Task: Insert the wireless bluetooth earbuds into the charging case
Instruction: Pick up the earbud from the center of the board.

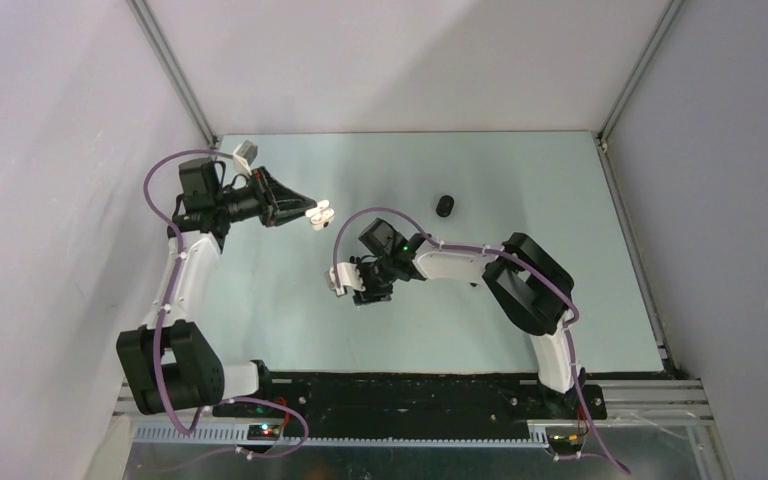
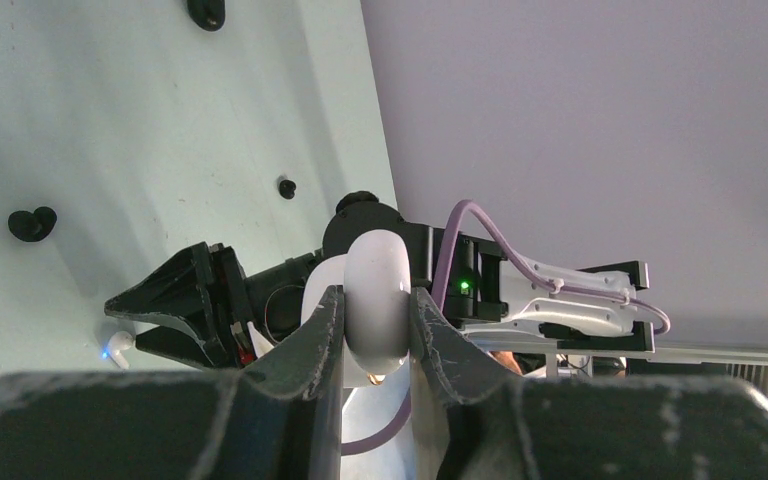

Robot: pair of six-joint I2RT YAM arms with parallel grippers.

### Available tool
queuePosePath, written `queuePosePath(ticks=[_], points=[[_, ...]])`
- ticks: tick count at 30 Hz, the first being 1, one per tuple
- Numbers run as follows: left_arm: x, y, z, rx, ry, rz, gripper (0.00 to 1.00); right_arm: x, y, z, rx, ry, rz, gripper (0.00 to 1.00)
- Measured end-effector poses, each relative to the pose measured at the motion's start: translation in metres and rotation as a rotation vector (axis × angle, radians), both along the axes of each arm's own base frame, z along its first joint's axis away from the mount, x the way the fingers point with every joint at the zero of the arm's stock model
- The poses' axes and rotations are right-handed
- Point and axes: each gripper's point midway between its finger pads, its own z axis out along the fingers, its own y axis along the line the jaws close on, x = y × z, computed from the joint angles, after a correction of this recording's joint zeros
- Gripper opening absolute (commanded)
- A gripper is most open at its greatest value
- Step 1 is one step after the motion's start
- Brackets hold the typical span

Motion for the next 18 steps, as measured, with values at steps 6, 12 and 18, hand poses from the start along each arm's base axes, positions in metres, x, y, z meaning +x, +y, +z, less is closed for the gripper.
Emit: queuePosePath(ticks=[6, 12, 18], points=[[0.000, 0.000, 0.000, 0.000, 0.000, 0.000, 0.00, -0.005, -0.003, 0.001, -0.022, 0.038, -0.013, 0.43], [0.000, 0.000, 0.000, 0.000, 0.000, 0.000, 0.00, 0.000, 0.008, 0.003, -0.028, 0.067, -0.011, 0.40], [0.000, 0.000, 0.000, 0.000, 0.000, 0.000, 0.00, -0.004, 0.008, 0.000, -0.048, 0.102, -0.003, 0.37]])
